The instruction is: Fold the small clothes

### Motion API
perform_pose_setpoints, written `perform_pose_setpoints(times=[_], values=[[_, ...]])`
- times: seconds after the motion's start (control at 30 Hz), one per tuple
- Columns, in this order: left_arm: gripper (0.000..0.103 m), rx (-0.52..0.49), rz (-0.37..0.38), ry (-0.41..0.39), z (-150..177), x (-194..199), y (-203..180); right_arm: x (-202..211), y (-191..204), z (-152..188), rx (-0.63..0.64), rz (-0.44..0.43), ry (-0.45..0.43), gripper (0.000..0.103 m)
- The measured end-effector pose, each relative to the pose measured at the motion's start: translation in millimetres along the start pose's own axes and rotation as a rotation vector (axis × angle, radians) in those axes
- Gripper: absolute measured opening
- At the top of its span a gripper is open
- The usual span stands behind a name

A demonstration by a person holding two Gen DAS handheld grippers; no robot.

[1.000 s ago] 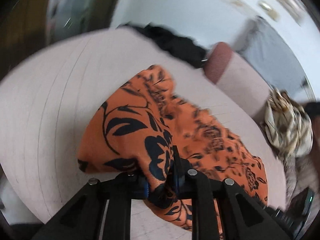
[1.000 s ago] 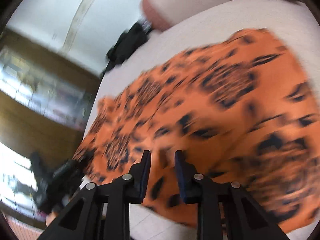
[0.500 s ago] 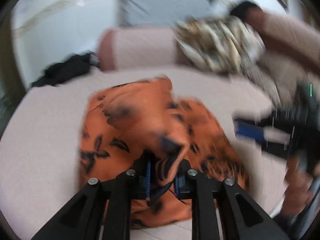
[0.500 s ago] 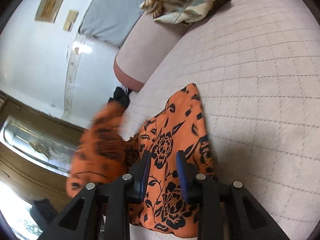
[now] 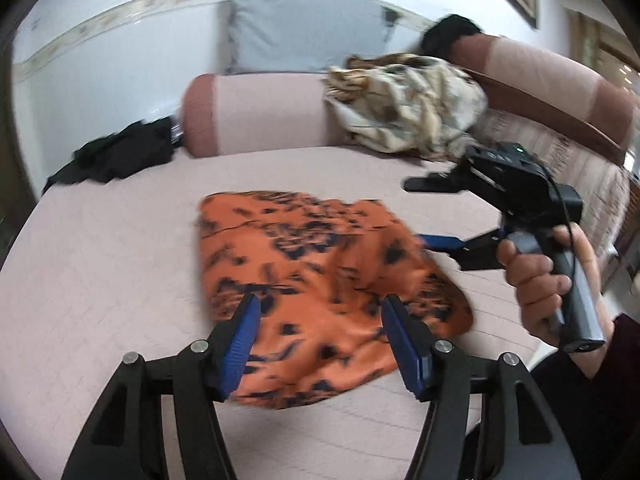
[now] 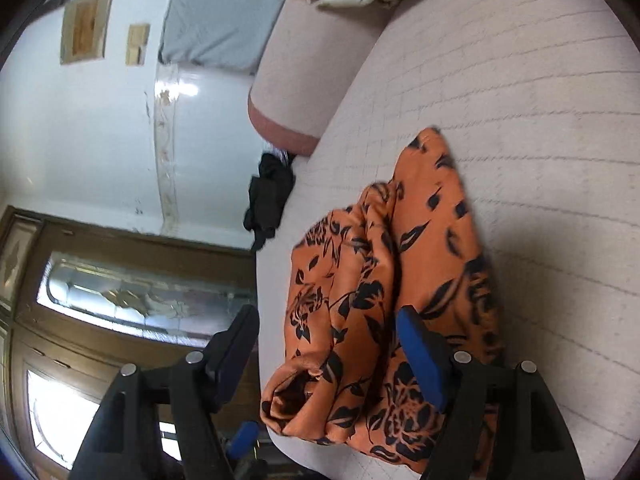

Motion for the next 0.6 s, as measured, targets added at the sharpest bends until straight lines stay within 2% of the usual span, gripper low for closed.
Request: perform_pose_setpoints(times=[0.03,0.2,0.4,0.47,0.5,0.6], values=[[0.064,0.024,-0.037,0.017,0.3,-5.3,11.4,-8.4,0.6,1.2,0.001,0.015,0.02,0.074],[0.064,0.089,-0.103,0.109,9.6,-32.2,32.3,-51.8,1.4,-2.8,0.01,0.106,0.079,0.074],[0.064,0.08,-0.062,0.191,31.7,-47.2,29.0,-104.9,-9.6,-8.2,0.052,0.271,0.131,0.073],[0.064,0.081,-0.047,0.198,33.3,-48.4,27.3,-116.7,-6.6,-4.8,0.137,0.345,0.161,0.048],[0.064,0.087,-0.04,0.199,33.5,-47.4,27.1,-119.9,-1.9,-3.0,0.186,0.361,0.169,0.03],[0.064,0.115,-0.016,0.2,29.8,-46.2,28.8,-118.8,16.4,0.4,0.302,0.394,0.144,0.023]])
Point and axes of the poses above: each gripper's, at about its wrist camera, not at the fingertips, and x roughly against the way its jaws point, y to its left, z to its underside, the point moved 6 cm from there along -x, roughly the way its jaws point, and after that the axes turned 6 degrees about -z, right-handed, at the moved point
